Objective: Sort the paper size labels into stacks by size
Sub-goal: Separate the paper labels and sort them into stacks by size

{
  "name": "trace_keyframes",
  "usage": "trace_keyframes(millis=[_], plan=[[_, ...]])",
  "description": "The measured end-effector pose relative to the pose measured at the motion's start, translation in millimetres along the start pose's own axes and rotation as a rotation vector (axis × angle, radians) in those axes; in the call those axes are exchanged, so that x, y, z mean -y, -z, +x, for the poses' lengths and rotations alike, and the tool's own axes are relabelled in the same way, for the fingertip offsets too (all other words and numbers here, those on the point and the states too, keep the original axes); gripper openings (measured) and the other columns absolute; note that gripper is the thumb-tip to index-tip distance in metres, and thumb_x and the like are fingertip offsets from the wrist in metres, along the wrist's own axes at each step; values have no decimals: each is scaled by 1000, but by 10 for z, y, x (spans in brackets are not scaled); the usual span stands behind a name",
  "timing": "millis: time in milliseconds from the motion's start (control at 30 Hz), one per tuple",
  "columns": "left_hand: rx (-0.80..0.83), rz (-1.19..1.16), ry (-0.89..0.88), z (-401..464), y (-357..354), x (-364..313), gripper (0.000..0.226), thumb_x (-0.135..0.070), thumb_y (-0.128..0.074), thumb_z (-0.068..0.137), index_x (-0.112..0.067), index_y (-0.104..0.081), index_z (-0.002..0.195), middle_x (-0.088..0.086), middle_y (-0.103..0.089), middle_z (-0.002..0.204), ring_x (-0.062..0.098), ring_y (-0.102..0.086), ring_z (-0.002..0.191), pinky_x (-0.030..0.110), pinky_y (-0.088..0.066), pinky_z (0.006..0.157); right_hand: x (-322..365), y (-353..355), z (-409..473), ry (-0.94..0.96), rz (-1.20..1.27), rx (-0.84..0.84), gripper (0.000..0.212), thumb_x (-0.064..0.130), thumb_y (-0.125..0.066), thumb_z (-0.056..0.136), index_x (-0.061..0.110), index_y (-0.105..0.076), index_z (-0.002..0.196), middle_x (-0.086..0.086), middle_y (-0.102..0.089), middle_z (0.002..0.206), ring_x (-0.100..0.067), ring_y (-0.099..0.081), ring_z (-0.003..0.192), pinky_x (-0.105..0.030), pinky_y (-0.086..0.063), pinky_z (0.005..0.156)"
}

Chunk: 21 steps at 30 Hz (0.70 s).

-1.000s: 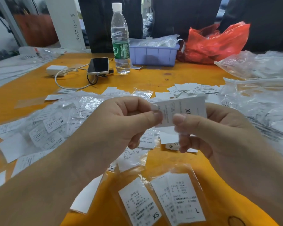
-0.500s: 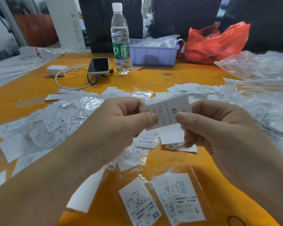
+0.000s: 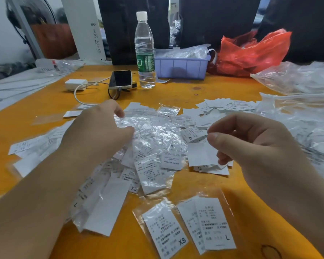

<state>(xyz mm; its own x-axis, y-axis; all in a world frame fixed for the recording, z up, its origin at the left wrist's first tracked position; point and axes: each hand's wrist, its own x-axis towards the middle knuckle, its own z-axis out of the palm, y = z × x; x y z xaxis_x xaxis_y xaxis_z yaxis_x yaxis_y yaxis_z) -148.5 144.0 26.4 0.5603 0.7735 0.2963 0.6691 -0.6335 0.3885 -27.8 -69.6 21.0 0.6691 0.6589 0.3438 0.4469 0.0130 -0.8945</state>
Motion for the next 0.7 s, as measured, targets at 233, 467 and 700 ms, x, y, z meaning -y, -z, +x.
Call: trace_keyframes(millis=[233, 467, 700], plan=[[170, -200, -504, -334, -87, -272, 21, -52, -57, 83, -42, -60, 101, -23, -56, 95, -3, -49, 94, 19, -39, 75, -41, 11, 16, 131, -366, 56, 9, 28, -64, 81, 27, -69, 73, 12, -63, 77, -6, -60, 75, -18, -47, 63], [309, -14, -650, -327, -229, -297, 24, -31, -60, 92, -40, -60, 114, -24, -51, 116, 0, -35, 115, 23, -35, 97, -117, 42, 53, 97, -808, 211, 28, 43, -58, 89, 39, -61, 117, 27, -50, 118, 1, -38, 115, -24, -36, 83], [223, -49, -613, -289, -248, -253, 26, -17, -58, 94, -36, -64, 112, -22, -52, 115, 2, -38, 117, 23, -37, 98, -180, 41, 103, 25, -875, 345, 30, 54, -57, 89, 36, -64, 112, 26, -50, 123, -3, -37, 119, -23, -33, 92]])
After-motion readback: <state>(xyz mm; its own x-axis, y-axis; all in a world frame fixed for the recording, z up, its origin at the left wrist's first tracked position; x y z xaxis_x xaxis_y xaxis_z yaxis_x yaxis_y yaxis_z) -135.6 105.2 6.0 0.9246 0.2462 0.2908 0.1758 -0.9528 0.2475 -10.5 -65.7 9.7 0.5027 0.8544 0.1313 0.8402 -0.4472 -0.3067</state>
